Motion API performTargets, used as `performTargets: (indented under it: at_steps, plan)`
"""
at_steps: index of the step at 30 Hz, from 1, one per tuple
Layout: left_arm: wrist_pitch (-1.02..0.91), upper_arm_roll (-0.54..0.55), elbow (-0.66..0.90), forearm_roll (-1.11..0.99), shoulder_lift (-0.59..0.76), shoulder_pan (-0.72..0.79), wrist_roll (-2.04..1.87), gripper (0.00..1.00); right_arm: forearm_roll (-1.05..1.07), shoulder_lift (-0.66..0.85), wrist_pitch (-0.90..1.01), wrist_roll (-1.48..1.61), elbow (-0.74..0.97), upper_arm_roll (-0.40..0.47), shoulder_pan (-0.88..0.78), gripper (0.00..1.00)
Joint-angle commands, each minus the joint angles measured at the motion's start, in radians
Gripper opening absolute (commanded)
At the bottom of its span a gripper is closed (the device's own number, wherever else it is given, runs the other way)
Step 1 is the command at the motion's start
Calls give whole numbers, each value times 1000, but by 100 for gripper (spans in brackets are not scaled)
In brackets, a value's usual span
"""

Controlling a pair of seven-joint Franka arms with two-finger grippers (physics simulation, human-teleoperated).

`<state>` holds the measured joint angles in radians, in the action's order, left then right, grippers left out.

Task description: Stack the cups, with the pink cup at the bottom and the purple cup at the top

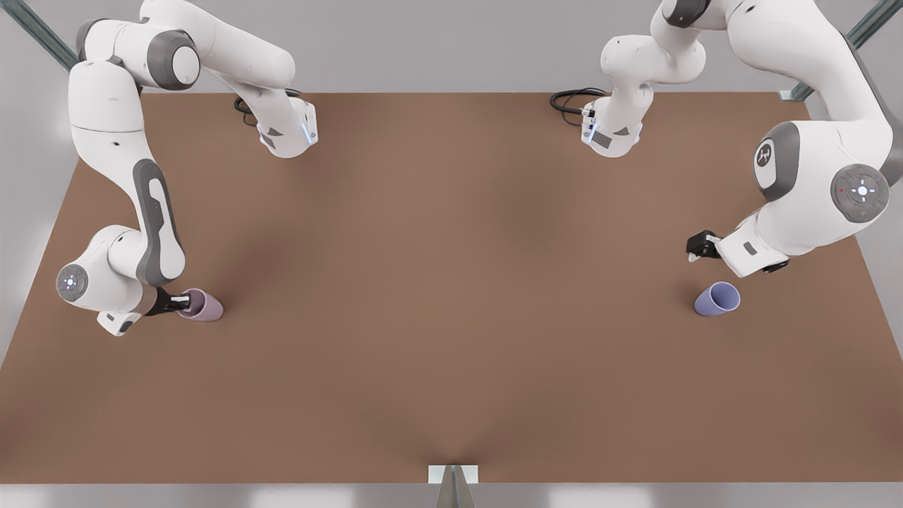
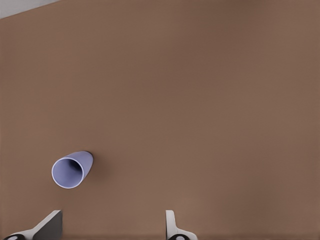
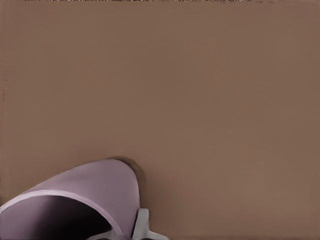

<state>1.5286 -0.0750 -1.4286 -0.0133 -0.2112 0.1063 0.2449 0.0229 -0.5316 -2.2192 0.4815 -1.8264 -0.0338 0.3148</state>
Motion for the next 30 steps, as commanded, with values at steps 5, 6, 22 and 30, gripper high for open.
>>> performTargets:
  at_steps: [5, 6, 22, 30]
  plan:
    - [-2, 0, 0, -1, 3, 1, 2, 100, 0, 18, 35, 34, 13, -1, -37, 21]
    - [-2, 0, 0, -1, 3, 0, 2, 100, -1, 36, 56, 2, 29, -1, -69, 21]
    - [-1, 0, 2, -1, 1, 0, 1, 100, 140, -267, 544, -1621, 964, -109, -761, 21]
    - [25, -31, -7, -34, -37, -5, -44, 100, 138, -488, 277, -1785, 1116, -153, -898, 21]
